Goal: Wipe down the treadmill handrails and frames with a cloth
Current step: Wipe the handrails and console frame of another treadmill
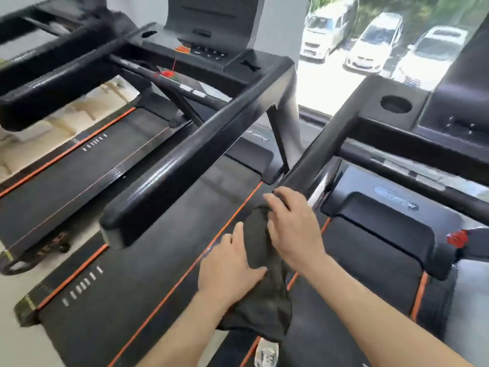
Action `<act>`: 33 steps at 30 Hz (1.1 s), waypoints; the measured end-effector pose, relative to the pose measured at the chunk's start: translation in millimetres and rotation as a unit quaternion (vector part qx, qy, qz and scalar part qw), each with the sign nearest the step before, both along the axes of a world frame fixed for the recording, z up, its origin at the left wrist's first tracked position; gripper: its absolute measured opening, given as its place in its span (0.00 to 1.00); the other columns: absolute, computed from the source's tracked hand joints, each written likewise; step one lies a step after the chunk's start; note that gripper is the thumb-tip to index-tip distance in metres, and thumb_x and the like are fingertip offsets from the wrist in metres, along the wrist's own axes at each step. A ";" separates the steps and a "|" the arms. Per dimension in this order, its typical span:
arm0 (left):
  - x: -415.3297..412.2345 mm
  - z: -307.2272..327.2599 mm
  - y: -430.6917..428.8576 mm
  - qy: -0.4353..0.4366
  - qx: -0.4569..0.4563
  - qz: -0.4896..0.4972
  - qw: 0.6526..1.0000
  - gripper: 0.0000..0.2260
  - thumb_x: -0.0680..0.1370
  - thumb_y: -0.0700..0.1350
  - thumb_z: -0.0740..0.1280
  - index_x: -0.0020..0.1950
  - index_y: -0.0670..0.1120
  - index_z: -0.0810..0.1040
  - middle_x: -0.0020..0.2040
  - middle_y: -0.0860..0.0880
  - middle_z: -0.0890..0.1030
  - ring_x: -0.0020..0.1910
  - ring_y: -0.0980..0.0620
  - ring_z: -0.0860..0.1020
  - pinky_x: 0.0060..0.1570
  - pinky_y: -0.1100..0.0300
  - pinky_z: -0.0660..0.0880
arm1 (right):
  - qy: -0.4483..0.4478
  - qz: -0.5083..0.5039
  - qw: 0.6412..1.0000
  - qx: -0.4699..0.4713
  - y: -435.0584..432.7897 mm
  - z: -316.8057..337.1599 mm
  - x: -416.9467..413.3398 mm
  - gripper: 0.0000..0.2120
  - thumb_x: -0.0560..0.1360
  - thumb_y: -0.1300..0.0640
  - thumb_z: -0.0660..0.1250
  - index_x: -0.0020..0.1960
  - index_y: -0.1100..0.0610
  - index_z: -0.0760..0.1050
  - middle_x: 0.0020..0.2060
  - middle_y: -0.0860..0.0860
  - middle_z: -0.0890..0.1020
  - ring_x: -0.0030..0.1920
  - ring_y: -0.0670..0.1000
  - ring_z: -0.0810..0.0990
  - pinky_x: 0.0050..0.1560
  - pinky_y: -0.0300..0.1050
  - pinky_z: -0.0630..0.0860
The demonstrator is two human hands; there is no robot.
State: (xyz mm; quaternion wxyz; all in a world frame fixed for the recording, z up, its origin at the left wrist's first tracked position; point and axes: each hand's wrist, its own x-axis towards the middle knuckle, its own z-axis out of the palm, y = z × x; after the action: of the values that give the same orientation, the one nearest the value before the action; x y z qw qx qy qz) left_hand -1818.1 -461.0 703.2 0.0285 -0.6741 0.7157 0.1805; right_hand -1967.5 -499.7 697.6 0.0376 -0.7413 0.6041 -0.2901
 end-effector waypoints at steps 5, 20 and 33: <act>-29.2 2.1 -30.5 -0.030 -0.071 -0.001 0.997 0.30 0.73 0.58 0.61 0.72 0.48 0.58 0.60 0.49 0.74 0.53 0.46 0.80 0.46 0.53 0.75 | 0.106 0.164 0.980 0.022 -9.8 -17.1 -10.6 0.17 0.80 0.52 0.55 0.65 0.54 0.75 0.65 0.46 0.76 0.70 0.48 0.69 0.59 0.50 0.68; -175.2 3.5 -195.1 0.040 -0.064 -0.027 0.997 0.32 0.71 0.57 0.69 0.69 0.44 0.61 0.58 0.44 0.76 0.52 0.43 0.79 0.40 0.55 0.66 | 0.173 0.045 0.983 0.050 -177.5 -6.4 -154.6 0.23 0.79 0.48 0.51 0.66 0.56 0.75 0.67 0.51 0.76 0.71 0.50 0.68 0.64 0.52 0.62; -205.3 4.2 -261.1 0.187 0.071 -0.015 0.980 0.35 0.63 0.60 0.72 0.66 0.53 0.65 0.57 0.51 0.79 0.54 0.46 0.78 0.49 0.52 0.74 | 0.197 -0.011 0.976 0.088 -246.1 -3.0 -187.9 0.23 0.76 0.48 0.45 0.45 0.52 0.78 0.50 0.45 0.80 0.67 0.48 0.69 0.60 0.52 0.58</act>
State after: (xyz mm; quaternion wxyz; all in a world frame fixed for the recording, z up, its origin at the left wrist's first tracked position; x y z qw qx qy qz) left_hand -2023.4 -722.1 707.3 -0.0555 -0.6142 0.7035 0.3532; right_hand -2155.4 -745.8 694.6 -0.0202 -0.7710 0.6309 -0.0844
